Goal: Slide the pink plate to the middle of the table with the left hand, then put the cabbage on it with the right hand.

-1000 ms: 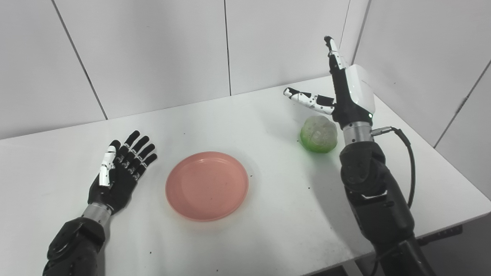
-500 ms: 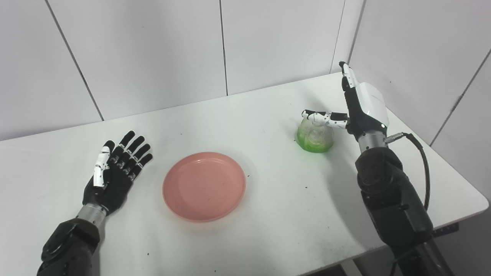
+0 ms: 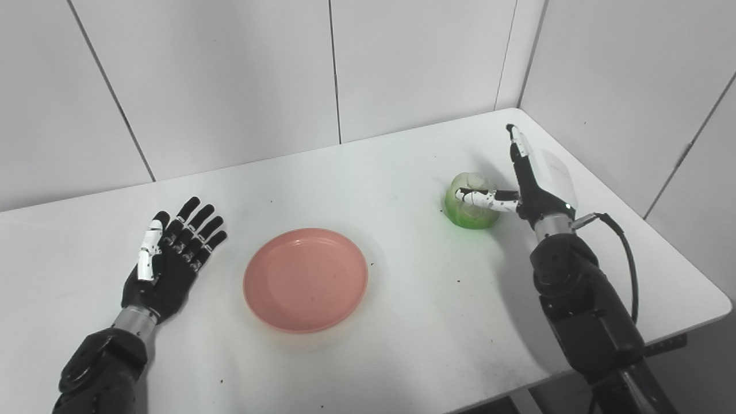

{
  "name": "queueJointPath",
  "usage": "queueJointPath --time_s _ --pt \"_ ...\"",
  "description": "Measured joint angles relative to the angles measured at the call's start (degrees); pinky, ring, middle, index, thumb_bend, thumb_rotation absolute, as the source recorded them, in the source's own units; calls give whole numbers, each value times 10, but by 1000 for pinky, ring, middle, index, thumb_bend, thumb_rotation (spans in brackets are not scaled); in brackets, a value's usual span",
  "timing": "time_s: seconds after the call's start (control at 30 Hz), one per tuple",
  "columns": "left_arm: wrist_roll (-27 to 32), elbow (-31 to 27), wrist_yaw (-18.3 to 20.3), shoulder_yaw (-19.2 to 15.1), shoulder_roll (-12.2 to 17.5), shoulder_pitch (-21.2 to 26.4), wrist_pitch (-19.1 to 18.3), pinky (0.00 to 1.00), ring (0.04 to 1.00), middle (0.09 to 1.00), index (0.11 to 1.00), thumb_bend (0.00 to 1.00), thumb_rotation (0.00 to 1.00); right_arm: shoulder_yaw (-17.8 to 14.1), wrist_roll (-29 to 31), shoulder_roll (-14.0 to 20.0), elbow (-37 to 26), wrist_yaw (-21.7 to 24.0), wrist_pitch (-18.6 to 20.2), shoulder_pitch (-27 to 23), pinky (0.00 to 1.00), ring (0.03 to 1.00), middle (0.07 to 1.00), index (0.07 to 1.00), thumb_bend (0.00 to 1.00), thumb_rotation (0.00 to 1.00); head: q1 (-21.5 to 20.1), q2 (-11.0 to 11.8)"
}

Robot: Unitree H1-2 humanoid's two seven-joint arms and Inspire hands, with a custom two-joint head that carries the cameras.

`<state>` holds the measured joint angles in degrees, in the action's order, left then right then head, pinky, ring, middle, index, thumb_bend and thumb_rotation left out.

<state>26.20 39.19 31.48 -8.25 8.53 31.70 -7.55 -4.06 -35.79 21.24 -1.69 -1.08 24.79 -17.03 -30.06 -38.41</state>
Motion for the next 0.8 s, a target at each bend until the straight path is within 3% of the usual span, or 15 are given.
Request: queueJointPath --time_s 0.27,0.8 --pt "0 -1 1 0 1 0 0 915 926 943 939 407 1000 8 24 2 53 -1 -3 -16 784 919 986 1000 1000 500 3 -4" --pt "0 -18 -1 1 4 -11 -1 924 927 945 943 405 1000 32 49 11 121 -22 -49 -45 803 909 958 972 1000 426 4 -11"
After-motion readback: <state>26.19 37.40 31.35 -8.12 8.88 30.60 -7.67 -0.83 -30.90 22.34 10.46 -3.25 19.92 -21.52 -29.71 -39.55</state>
